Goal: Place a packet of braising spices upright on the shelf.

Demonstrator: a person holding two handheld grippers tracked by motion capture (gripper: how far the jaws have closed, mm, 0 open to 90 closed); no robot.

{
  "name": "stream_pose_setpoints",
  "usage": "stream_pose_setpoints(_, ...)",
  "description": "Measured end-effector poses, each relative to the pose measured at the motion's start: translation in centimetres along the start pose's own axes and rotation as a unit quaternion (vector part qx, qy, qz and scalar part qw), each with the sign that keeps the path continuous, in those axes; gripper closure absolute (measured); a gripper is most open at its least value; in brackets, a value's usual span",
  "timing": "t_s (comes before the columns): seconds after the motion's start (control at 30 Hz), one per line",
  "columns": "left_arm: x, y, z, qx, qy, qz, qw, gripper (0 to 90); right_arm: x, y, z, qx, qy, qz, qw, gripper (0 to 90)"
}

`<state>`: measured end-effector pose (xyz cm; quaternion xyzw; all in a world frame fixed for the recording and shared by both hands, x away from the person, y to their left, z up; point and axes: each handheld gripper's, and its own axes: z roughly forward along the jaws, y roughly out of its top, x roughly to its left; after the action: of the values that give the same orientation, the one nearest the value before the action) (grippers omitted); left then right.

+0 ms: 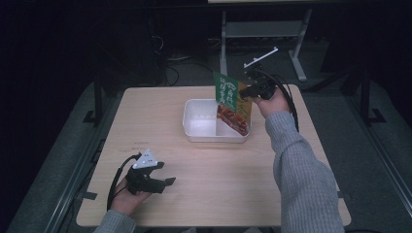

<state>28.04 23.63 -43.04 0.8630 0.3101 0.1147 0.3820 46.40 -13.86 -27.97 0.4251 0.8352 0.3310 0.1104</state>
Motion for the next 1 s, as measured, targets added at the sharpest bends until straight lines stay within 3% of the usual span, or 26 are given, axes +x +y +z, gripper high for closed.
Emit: stream_pose_setpoints(1.0, -0.2, 0.1, 0.1, 0.001, 0.0, 0.004, 1.0, 27.3, -1.1, -1.5, -0.7, -0.003, 0.011, 0.02, 0.9997, 81.4)
